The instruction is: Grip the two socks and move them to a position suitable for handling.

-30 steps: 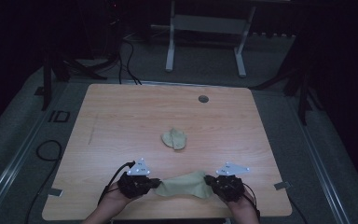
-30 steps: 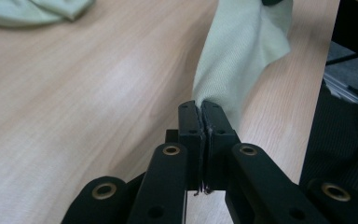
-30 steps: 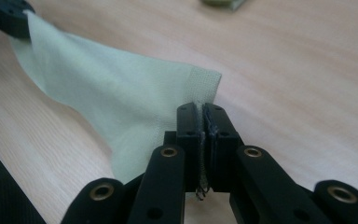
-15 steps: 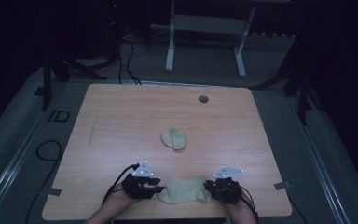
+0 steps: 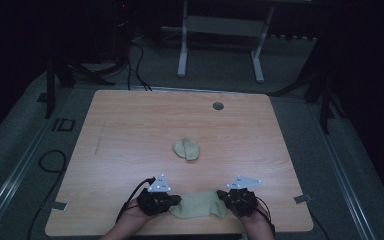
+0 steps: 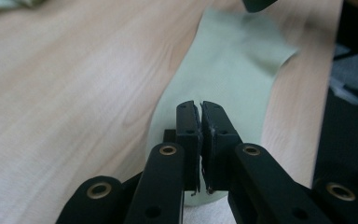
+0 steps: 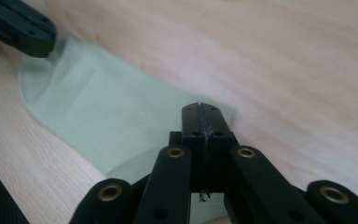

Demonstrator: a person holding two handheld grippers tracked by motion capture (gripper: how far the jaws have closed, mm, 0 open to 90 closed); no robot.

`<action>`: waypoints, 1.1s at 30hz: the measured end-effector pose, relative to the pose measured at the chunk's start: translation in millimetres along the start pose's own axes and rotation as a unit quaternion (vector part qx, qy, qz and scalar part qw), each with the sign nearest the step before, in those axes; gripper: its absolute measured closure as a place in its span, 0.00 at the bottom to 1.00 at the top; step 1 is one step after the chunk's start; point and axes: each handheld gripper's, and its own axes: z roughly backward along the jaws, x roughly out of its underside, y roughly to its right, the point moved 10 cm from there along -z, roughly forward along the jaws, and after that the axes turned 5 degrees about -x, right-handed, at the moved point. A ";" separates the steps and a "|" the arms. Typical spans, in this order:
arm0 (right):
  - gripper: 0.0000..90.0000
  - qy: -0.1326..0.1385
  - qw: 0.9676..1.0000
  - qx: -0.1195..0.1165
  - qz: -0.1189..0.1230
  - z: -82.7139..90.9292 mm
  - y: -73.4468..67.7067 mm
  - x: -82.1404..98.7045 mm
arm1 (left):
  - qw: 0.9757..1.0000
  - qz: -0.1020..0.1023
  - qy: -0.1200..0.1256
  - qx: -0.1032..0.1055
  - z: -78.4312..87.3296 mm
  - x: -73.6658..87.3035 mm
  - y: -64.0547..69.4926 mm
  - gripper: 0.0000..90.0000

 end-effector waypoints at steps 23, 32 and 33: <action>0.96 -0.016 1.000 0.012 -0.021 2.6 10.7 30.2 | 1.000 -0.008 0.001 0.001 -14.0 2.2 -6.8 0.92; 0.91 -0.005 1.000 -0.012 -0.027 8.1 5.5 20.8 | 1.000 0.000 0.020 0.010 -4.1 -5.6 -10.6 0.80; 0.90 0.002 1.000 -0.013 -0.024 11.2 4.7 16.1 | 1.000 -0.002 0.026 0.005 0.2 -7.8 -11.8 0.75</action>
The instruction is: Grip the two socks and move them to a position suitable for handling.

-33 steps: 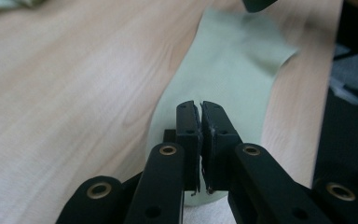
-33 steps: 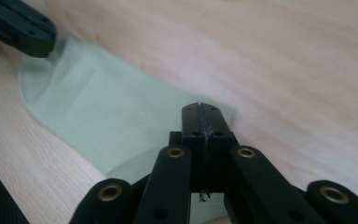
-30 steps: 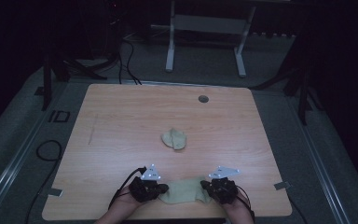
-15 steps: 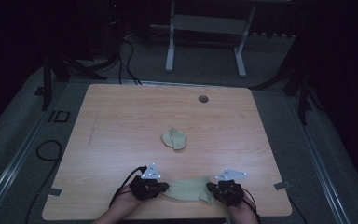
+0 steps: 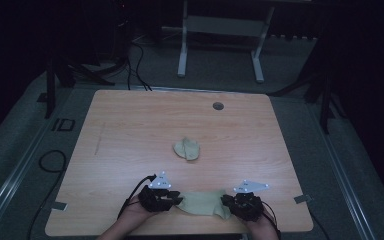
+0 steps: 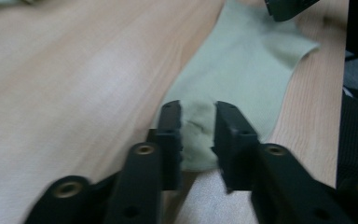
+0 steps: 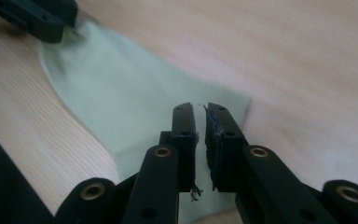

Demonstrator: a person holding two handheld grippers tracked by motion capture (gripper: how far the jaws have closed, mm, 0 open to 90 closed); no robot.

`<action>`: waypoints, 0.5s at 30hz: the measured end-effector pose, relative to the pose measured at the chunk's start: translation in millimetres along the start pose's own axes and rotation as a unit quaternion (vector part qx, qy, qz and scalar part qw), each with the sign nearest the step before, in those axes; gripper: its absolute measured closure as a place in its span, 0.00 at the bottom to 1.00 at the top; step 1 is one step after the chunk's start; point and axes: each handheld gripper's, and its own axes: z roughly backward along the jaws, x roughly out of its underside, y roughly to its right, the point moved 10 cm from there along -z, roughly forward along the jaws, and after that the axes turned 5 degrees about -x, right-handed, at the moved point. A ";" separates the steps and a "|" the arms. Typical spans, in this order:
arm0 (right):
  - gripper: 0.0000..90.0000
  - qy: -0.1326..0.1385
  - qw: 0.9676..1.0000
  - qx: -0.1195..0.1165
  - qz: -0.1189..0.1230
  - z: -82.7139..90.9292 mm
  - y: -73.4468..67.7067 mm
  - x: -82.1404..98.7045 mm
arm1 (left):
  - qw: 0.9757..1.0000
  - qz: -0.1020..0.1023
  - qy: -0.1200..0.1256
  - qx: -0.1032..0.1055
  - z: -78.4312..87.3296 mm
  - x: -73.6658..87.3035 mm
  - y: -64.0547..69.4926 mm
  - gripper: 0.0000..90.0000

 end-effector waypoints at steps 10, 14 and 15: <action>0.76 0.037 0.999 0.016 0.026 11.6 8.5 -50.0 | 0.997 0.037 0.059 -0.019 38.3 -1.6 -17.0 0.46; 0.72 0.037 0.998 0.021 0.038 3.9 11.2 -67.7 | 0.996 0.055 0.062 -0.032 46.3 11.3 -27.5 0.42; 0.70 0.037 0.998 0.022 0.039 1.3 12.4 -72.1 | 0.996 0.058 0.063 -0.036 48.7 13.8 -30.5 0.41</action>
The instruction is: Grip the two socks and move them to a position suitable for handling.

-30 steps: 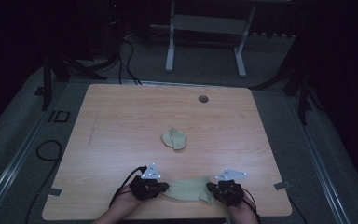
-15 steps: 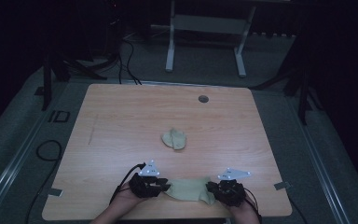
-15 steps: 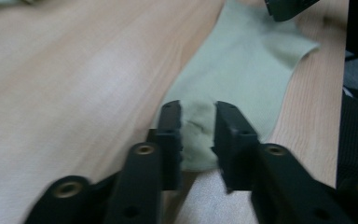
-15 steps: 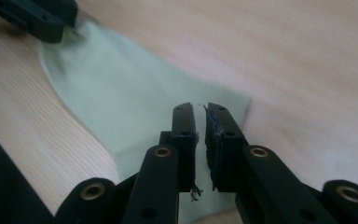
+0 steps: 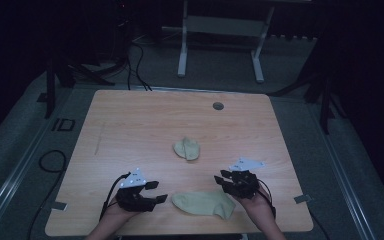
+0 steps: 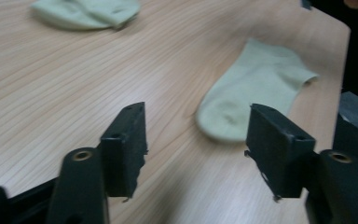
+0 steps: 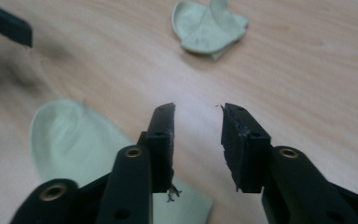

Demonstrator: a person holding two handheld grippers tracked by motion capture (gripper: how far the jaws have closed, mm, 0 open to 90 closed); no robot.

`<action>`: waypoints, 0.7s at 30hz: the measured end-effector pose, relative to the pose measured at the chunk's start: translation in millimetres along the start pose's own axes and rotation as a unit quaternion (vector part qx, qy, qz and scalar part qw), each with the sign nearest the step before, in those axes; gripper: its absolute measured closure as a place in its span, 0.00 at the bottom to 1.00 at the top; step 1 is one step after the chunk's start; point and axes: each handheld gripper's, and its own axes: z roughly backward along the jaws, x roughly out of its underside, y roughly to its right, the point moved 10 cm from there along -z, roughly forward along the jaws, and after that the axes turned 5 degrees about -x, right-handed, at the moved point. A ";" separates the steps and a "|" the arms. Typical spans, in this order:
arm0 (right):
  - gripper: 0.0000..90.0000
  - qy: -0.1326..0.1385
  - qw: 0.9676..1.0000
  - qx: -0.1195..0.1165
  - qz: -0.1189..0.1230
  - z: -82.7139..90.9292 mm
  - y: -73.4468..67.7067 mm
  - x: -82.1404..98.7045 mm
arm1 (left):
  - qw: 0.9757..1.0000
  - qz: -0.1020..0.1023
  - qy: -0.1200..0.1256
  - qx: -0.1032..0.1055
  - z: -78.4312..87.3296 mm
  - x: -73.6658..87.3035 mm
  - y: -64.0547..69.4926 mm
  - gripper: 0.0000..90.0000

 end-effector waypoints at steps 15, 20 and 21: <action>0.56 -0.028 0.999 0.006 0.026 -59.1 26.0 -54.0 | 0.999 0.016 0.022 -0.037 23.3 11.7 -27.9 0.31; 0.54 -0.037 0.999 0.015 0.031 -77.2 34.9 -67.7 | 0.999 0.018 0.014 -0.039 21.4 18.6 -28.1 0.27; 0.53 -0.038 0.999 0.015 0.031 -81.0 36.7 -70.6 | 0.999 0.019 0.011 -0.039 20.8 19.9 -28.0 0.26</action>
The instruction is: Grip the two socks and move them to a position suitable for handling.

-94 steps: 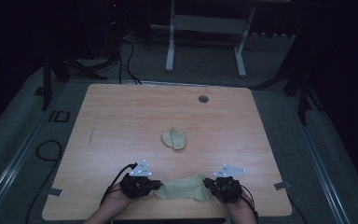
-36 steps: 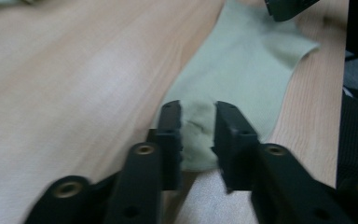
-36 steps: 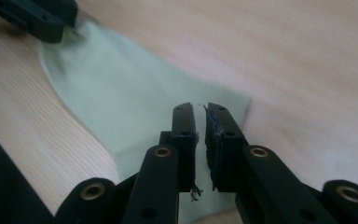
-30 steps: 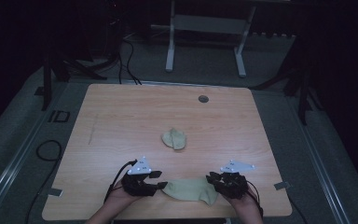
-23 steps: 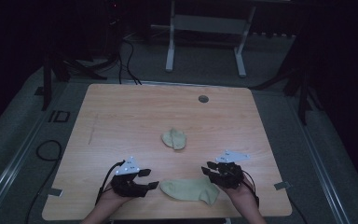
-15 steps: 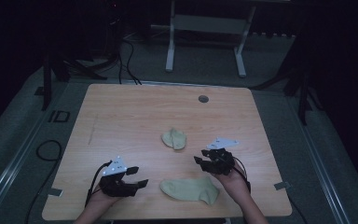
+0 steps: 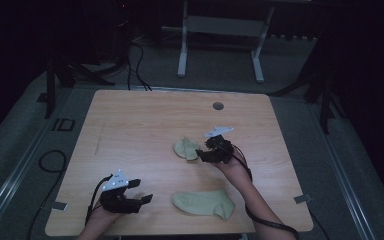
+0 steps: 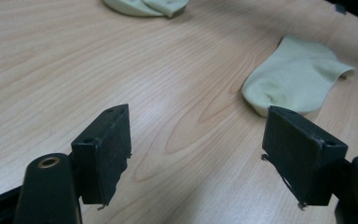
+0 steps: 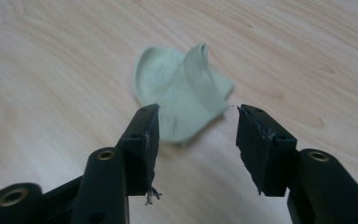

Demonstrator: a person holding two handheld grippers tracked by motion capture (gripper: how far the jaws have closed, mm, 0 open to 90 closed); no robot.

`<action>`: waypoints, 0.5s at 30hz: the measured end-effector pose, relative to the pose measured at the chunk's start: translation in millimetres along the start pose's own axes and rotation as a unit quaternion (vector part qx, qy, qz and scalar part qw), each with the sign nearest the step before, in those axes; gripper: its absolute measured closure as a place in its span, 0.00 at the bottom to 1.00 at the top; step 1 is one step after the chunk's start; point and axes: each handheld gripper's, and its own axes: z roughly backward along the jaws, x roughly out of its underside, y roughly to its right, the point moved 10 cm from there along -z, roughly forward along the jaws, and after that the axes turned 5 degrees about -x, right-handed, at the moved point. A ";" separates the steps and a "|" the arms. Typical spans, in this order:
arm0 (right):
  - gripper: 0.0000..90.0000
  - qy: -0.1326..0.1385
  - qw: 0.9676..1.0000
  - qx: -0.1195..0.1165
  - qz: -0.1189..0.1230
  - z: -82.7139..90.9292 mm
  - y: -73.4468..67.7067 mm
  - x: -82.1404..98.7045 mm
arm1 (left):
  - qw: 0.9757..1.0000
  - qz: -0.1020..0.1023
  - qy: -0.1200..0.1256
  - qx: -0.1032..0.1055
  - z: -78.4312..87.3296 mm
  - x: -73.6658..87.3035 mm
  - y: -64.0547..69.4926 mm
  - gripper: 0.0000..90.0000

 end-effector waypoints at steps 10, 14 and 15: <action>0.45 -0.009 1.000 -0.002 -0.018 -36.6 6.4 -30.5 | 1.000 0.000 -0.009 -0.016 -0.9 6.4 -1.4 0.08; 0.43 -0.023 0.999 0.000 -0.024 -54.3 5.7 -34.0 | 1.000 -0.001 -0.012 -0.015 -1.4 8.4 0.1 0.07; 0.43 -0.025 0.999 0.003 -0.029 -58.5 6.2 -33.3 | 1.000 -0.002 -0.012 -0.014 -1.4 8.7 0.4 0.07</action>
